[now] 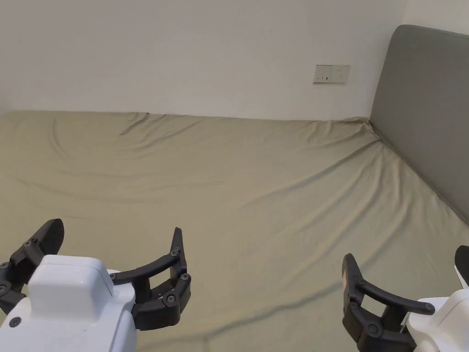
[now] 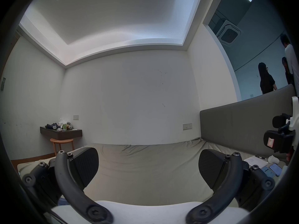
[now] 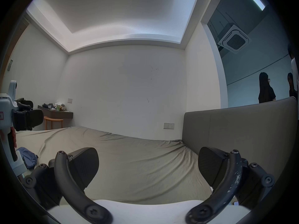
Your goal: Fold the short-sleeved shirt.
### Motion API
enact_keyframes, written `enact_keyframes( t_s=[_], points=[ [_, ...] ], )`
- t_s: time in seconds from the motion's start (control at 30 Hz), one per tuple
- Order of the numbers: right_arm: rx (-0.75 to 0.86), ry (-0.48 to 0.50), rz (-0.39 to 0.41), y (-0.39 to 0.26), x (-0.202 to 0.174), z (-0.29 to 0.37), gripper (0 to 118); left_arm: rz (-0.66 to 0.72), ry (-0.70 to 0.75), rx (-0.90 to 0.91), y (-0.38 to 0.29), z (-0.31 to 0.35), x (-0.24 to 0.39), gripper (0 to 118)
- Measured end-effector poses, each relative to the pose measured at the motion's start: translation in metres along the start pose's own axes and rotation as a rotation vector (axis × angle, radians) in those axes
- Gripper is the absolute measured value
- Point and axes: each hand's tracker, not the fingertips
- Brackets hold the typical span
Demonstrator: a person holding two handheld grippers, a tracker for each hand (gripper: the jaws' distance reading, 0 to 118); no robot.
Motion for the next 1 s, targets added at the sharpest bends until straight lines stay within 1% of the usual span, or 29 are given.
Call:
enact_keyframes(
  t_s=[0.77,1.0],
  points=[
    [-0.004,0.007,0.005,0.001,-0.0022,-0.0016,118,0.004,0.009,0.001,-0.0017,0.0014,-0.0035,118],
    [-0.017,0.001,-0.009,0.0012,0.0004,-0.0028,118,-0.001,0.001,0.001,-0.0013,0.0017,-0.0019,118]
  ],
)
